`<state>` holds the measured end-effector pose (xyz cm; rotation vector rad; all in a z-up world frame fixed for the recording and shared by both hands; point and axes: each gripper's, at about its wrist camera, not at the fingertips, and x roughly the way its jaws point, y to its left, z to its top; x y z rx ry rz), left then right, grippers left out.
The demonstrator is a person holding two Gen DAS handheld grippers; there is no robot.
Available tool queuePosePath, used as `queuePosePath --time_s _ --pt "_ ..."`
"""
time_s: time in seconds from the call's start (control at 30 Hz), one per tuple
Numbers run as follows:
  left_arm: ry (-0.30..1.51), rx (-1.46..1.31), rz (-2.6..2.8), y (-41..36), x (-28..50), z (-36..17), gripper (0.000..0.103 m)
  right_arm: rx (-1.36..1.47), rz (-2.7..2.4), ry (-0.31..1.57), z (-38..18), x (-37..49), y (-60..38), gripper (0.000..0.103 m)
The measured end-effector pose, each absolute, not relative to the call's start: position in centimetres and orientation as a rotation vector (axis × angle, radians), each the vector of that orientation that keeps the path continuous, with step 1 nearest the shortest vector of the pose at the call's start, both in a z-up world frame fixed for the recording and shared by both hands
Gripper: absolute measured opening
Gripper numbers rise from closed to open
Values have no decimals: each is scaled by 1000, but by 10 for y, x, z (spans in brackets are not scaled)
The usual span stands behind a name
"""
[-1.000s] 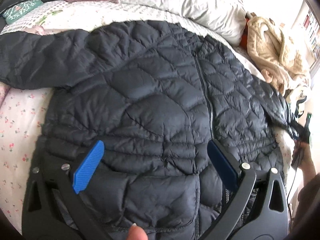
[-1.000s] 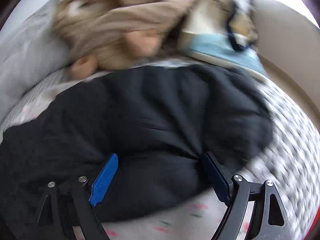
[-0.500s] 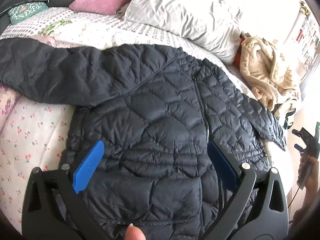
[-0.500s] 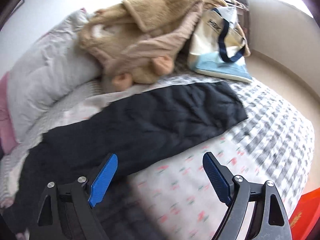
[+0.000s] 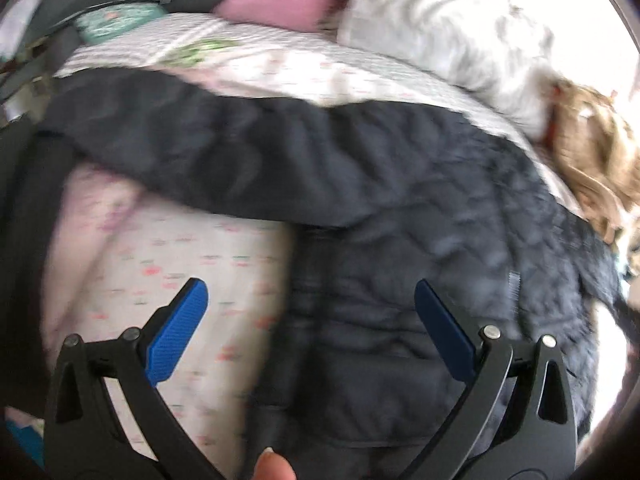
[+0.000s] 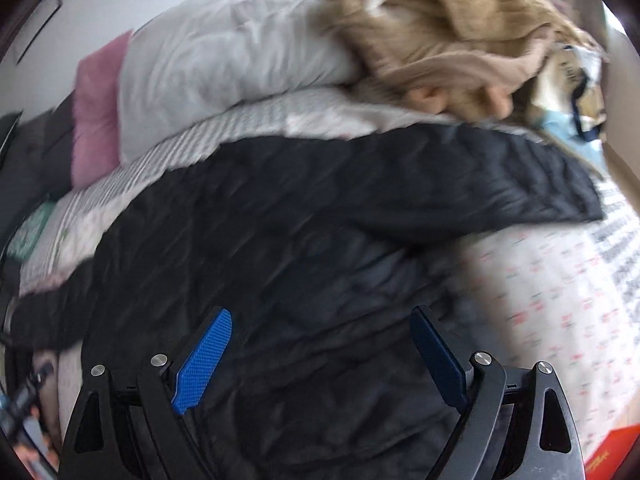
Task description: Fold large clothes
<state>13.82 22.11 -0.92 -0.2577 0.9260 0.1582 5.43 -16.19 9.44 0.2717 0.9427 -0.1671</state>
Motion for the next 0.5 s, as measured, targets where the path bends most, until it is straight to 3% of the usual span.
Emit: queuePosePath --time_s 0.07,0.37,0.5 --pt "914 -247 223 236 140 -7 102 295 -119 1029 78 65 -147 92" --pt "868 -387 456 312 178 -25 102 294 -38 1038 74 73 -130 92" --pt "842 -460 528 338 192 -42 97 337 -45 1042 73 74 -143 92"
